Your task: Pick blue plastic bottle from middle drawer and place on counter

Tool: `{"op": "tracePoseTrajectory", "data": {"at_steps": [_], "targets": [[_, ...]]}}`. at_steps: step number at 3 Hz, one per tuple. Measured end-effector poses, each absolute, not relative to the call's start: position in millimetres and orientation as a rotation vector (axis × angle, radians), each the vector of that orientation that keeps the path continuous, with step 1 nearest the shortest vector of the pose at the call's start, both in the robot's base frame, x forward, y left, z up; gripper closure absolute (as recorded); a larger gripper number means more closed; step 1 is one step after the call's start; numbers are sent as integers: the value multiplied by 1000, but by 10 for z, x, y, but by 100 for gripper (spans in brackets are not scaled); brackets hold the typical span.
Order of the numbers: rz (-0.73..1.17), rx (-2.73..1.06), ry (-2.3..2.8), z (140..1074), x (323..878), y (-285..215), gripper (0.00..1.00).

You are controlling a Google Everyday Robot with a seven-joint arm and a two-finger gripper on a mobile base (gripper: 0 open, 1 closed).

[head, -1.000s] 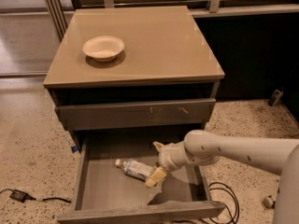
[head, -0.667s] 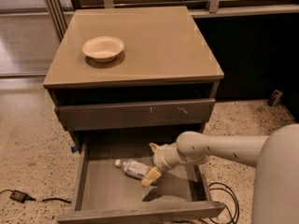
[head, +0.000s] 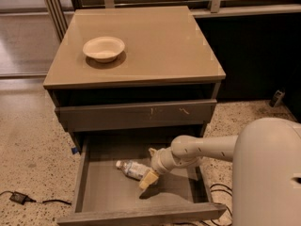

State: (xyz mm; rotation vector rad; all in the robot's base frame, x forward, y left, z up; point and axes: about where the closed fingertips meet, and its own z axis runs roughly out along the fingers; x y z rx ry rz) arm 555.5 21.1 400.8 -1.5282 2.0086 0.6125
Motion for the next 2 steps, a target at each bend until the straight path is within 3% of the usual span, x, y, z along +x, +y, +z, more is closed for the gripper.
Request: {"op": "tracePoseTrajectory", "data": {"at_steps": [2], "targets": [[606,-1503,2051,3812,5555,296,0]]}}
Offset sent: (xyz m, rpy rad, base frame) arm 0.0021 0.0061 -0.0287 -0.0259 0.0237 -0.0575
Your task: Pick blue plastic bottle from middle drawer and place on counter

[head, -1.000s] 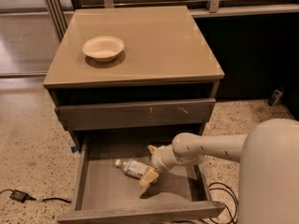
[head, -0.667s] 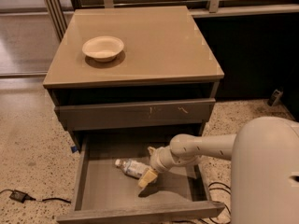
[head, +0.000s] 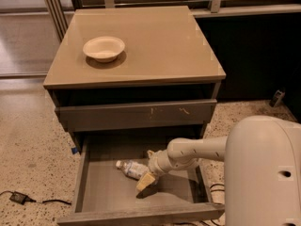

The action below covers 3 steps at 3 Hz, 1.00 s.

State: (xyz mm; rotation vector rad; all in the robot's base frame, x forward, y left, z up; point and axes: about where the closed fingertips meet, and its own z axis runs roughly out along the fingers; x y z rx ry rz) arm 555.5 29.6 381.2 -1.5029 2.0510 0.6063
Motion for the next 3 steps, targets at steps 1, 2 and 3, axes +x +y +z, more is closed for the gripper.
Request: {"op": "tracePoseTrajectory", "data": {"at_steps": [1,2,3], "targets": [[600,-1493,2071,3729,5539,289,0],[595,-1485,2086,3665,5525,279,0],[595,-1485,2086,3665,5524,279,17]]}}
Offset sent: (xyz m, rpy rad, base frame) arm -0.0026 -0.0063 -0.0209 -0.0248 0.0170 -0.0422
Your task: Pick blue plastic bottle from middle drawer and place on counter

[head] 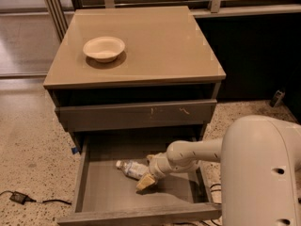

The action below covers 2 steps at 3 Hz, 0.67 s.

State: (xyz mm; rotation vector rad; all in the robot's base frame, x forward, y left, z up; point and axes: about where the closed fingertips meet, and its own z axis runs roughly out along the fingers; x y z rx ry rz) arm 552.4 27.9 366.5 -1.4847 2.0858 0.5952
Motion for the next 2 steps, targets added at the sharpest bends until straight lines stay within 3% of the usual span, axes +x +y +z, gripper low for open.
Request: {"op": "tracePoseTrajectory", "data": {"at_steps": [2], "targets": [[595,-1485,2086,3664,5524,280,64]]}}
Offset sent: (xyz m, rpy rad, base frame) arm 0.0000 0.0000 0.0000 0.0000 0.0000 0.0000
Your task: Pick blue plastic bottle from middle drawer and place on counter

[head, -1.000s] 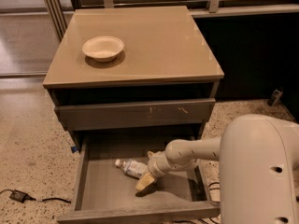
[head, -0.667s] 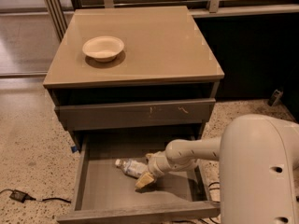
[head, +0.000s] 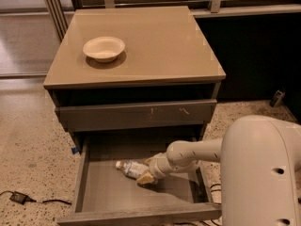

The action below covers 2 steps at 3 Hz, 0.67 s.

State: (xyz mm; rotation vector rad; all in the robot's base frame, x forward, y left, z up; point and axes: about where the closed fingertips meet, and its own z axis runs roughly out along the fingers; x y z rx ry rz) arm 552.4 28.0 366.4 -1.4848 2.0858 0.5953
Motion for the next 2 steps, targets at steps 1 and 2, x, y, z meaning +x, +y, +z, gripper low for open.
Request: {"op": "tracePoseTrajectory", "data": {"at_steps": [1,2], "targets": [[596,-1485,2086,3664,5524,281,95],[625,-1501,2084,3664,5544,317,100]]}}
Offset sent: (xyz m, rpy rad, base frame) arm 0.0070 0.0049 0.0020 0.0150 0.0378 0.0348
